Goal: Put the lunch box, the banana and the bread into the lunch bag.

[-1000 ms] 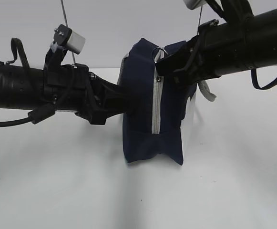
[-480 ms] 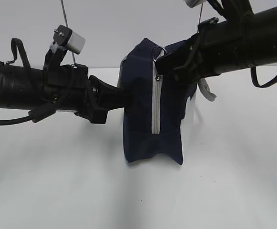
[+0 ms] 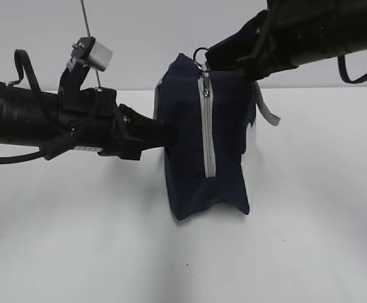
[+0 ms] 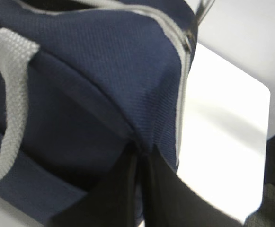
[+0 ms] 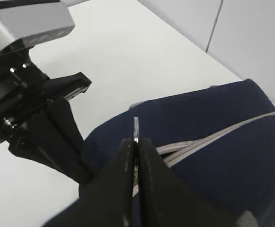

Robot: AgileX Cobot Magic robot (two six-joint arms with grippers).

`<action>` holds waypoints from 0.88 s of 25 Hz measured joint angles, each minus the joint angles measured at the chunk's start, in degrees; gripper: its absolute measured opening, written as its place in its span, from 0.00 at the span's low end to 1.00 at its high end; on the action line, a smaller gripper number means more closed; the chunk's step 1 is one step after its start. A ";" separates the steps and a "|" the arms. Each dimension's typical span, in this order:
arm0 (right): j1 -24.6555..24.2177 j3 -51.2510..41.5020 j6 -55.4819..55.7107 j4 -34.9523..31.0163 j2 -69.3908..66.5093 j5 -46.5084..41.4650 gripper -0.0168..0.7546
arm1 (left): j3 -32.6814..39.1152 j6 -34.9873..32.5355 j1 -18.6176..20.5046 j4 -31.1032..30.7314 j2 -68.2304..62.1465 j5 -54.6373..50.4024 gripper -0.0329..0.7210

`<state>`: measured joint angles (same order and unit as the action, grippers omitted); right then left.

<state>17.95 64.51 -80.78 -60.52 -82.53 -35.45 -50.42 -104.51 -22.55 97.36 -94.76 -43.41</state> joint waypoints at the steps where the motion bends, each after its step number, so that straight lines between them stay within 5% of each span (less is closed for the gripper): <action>1: -0.72 0.09 0.00 0.21 0.00 -0.64 0.00 | 0.00 0.77 0.00 -0.91 0.00 -0.06 0.05; 22: -2.76 6.20 0.13 1.87 -6.83 -6.73 0.00 | -0.19 7.95 0.00 -11.49 0.00 -4.29 0.05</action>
<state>15.19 70.71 -80.65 -58.65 -89.36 -42.18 -50.61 -96.56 -22.55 85.88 -94.76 -47.70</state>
